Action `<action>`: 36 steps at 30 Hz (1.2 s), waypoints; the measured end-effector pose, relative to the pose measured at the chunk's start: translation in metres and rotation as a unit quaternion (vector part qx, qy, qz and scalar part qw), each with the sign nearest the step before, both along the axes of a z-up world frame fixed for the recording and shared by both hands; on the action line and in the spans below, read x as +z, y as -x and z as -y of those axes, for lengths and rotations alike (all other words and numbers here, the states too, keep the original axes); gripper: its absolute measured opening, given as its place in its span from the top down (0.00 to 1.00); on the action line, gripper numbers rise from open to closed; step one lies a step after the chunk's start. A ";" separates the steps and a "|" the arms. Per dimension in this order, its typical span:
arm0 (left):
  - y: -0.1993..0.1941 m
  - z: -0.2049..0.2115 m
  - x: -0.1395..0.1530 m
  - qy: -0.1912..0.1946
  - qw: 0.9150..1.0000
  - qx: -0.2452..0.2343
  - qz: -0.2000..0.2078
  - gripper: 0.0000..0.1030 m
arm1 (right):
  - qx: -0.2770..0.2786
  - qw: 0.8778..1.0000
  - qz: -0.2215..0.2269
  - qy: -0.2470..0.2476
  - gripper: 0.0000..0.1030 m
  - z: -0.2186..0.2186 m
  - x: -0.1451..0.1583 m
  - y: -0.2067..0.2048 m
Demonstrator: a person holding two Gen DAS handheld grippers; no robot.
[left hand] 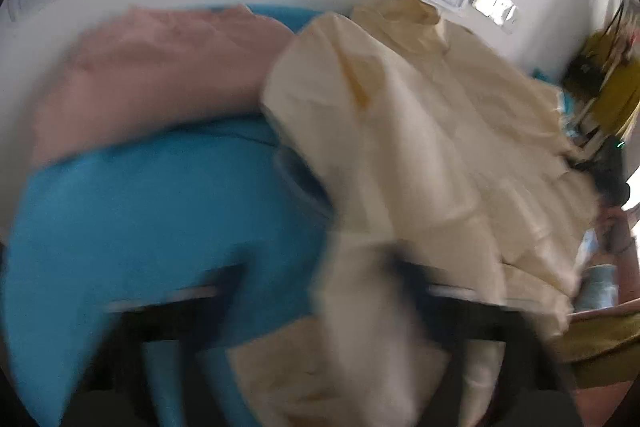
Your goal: Fold large clothes
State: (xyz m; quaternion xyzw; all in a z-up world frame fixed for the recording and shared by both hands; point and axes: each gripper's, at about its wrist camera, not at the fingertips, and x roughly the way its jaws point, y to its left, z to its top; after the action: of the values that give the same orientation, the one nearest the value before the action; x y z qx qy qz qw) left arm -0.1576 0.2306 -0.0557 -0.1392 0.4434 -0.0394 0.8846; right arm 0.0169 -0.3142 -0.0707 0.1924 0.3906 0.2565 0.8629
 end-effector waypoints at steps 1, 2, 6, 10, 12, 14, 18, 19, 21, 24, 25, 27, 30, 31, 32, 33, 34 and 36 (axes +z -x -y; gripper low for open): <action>-0.001 -0.005 0.005 0.000 1.000 0.015 -0.002 0.91 | 0.002 1.000 0.002 -0.005 0.87 0.001 0.001 0.002; 0.000 -0.010 0.018 -0.015 0.999 0.030 0.011 0.94 | 0.004 1.000 0.008 -0.003 0.87 0.001 0.005 0.007; 0.003 -0.034 0.098 -0.060 0.991 0.082 0.089 0.96 | 0.018 0.999 0.027 0.012 0.87 -0.014 0.018 0.023; -0.019 -0.045 0.159 -0.122 0.979 0.120 0.112 0.96 | 0.026 0.999 0.032 0.013 0.86 -0.028 0.024 0.026; -0.039 -0.041 0.165 -0.182 0.968 0.137 0.109 0.91 | 0.028 0.999 0.030 0.019 0.86 -0.037 0.023 0.024; -0.060 -0.045 0.150 -0.238 0.955 0.166 0.062 0.65 | 0.027 0.999 0.025 0.023 0.85 -0.040 0.018 0.022; -0.056 -0.043 0.110 -0.275 0.939 0.206 0.014 0.36 | 0.019 1.000 0.011 0.017 0.84 -0.037 0.010 0.019; -0.039 -0.041 0.105 -0.218 0.958 0.185 0.040 0.31 | 0.018 1.000 0.009 0.016 0.83 -0.036 0.008 0.019; -0.003 -0.038 0.096 -0.094 0.983 0.125 0.094 0.30 | 0.019 1.000 0.006 0.016 0.82 -0.035 0.006 0.019; 0.039 -0.026 0.071 0.040 0.990 0.060 0.124 0.23 | 0.025 1.000 0.005 0.017 0.79 -0.036 0.005 0.019; 0.047 -0.017 0.059 0.072 0.990 0.030 0.122 0.20 | 0.026 1.000 0.006 0.016 0.79 -0.035 0.005 0.019; 0.052 0.006 0.030 0.091 0.992 -0.002 0.091 0.20 | 0.027 1.000 0.005 0.010 0.78 -0.035 0.003 0.019; 0.034 0.015 -0.009 0.115 0.993 0.007 0.033 0.21 | 0.027 1.000 -0.002 -0.011 0.78 -0.031 -0.002 0.017; 0.025 0.012 -0.020 0.136 0.990 0.017 0.025 0.20 | 0.028 0.999 -0.004 -0.016 0.77 -0.029 -0.004 0.017; 0.017 0.009 -0.025 0.145 0.989 0.027 0.023 0.20 | 0.029 0.999 -0.005 -0.020 0.77 -0.029 -0.005 0.017; 0.012 0.004 -0.023 0.151 0.986 0.042 0.049 0.15 | 0.031 0.999 -0.004 -0.022 0.76 -0.029 -0.005 0.018; 0.007 -0.002 -0.023 0.148 0.985 0.063 0.057 0.12 | 0.035 0.999 -0.003 -0.024 0.75 -0.029 -0.005 0.019; -0.010 -0.018 -0.026 0.157 0.978 0.115 0.071 0.22 | 0.036 0.999 -0.005 -0.031 0.75 -0.030 -0.007 0.021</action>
State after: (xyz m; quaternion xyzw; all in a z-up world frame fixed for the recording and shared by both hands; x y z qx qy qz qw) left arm -0.1473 0.2488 -0.0815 -0.3230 0.3486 -0.0166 0.8797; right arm -0.0036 -0.2846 -0.0773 0.2068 0.3934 0.2982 0.8447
